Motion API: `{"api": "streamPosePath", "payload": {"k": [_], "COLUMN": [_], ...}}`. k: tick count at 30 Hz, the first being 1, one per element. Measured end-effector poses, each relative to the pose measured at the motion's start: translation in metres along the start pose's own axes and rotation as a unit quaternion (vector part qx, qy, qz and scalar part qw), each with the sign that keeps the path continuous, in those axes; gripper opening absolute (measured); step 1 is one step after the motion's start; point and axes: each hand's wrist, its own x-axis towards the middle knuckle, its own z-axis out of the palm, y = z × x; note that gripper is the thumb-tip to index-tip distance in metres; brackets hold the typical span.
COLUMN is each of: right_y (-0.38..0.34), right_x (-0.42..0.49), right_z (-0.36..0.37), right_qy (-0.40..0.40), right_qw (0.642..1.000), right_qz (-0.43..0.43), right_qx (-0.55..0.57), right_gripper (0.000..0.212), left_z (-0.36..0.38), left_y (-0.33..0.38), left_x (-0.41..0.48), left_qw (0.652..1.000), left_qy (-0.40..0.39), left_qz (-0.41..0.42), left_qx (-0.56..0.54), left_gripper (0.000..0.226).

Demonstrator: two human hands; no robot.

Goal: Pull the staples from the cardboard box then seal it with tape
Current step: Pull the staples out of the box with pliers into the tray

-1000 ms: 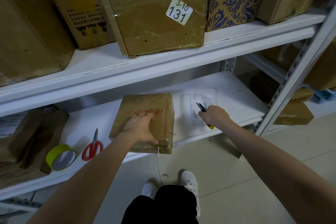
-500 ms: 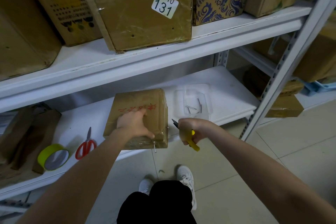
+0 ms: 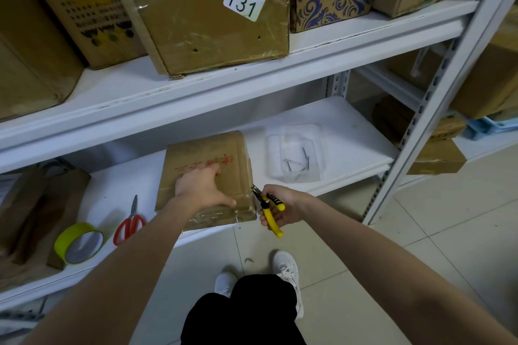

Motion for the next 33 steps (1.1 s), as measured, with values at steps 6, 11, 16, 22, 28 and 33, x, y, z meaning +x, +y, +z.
{"api": "streamPosePath", "payload": {"k": [6, 11, 16, 22, 28, 33], "right_y": [0.002, -0.003, -0.01, -0.009, -0.008, -0.007], "right_x": [0.022, 0.026, 0.028, 0.027, 0.013, 0.011], "right_z": [0.003, 0.006, 0.003, 0.006, 0.003, 0.005], "right_qy": [0.034, 0.08, 0.165, 0.277, 0.158, 0.213], "right_qw": [0.997, 0.991, 0.976, 0.909, 0.983, 0.966], "right_qz": [-0.044, -0.083, -0.109, -0.138, -0.095, -0.115], "right_qx": [0.045, 0.064, -0.09, -0.281, -0.024, -0.092], "right_gripper": [0.032, 0.025, 0.032, 0.039, 0.027, 0.025], "left_z": [0.001, 0.004, 0.002, 0.003, -0.001, 0.0], "left_y": [0.001, 0.006, 0.008, 0.006, 0.007, 0.008], "left_x": [0.002, 0.006, 0.013, 0.013, 0.013, 0.011], "left_qw": [1.0, 1.0, 1.0, 1.0, 1.0, 1.0], "left_qy": [0.001, 0.017, 0.001, -0.007, -0.011, -0.012], "left_qz": [0.0, -0.009, -0.012, -0.02, -0.014, -0.017], "left_qx": [0.004, -0.008, -0.005, -0.008, 0.0, -0.007], "left_gripper": [0.093, 0.094, 0.094, 0.095, 0.089, 0.088]}}
